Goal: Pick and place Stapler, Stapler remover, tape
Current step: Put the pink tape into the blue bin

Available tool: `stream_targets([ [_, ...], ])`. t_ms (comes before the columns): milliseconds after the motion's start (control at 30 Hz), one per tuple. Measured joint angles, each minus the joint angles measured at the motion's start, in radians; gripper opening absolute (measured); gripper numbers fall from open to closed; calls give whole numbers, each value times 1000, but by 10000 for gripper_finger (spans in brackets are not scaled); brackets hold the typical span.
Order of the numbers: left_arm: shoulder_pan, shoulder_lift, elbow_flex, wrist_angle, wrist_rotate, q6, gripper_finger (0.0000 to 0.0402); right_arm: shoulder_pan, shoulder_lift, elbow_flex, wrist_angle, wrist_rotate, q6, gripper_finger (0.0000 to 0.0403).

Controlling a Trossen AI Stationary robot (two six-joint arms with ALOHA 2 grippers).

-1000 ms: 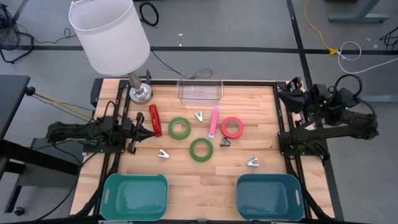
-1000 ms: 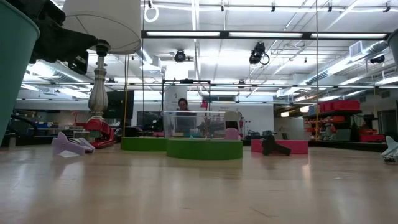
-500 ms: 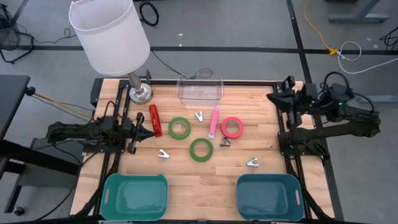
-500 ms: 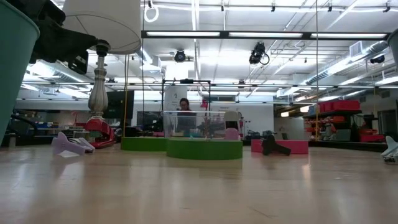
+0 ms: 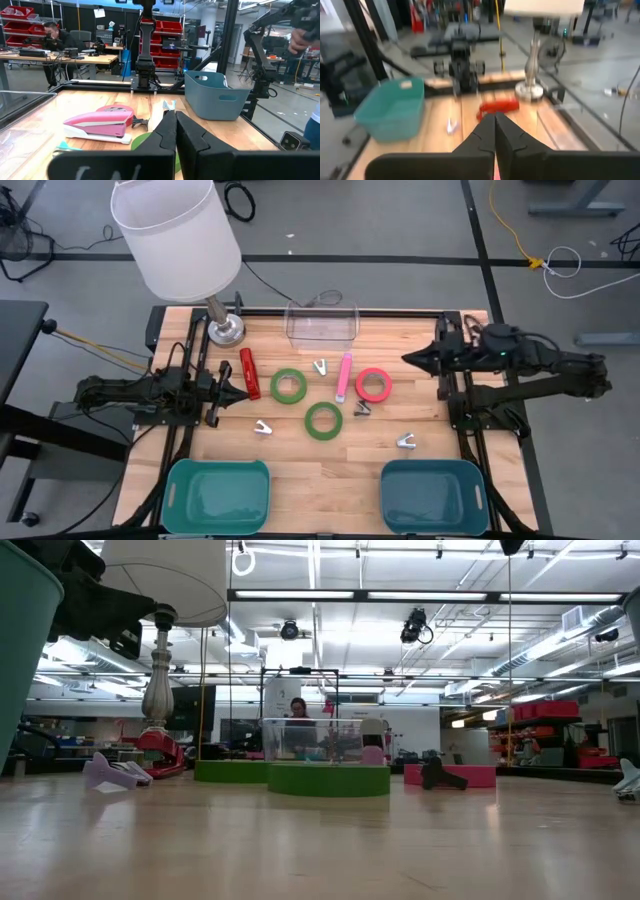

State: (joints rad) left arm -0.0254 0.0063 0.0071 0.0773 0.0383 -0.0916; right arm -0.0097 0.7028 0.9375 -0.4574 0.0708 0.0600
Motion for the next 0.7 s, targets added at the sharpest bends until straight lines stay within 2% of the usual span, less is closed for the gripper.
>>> stream_targets([
  [367, 0, 0, 0, 0, 0, 0, 3, 0, 109, 0, -115, 0, -143, 2],
  [700, 0, 0, 0, 0, 0, 0, 3, 0, 187, 0, -117, 0, -148, 2],
])
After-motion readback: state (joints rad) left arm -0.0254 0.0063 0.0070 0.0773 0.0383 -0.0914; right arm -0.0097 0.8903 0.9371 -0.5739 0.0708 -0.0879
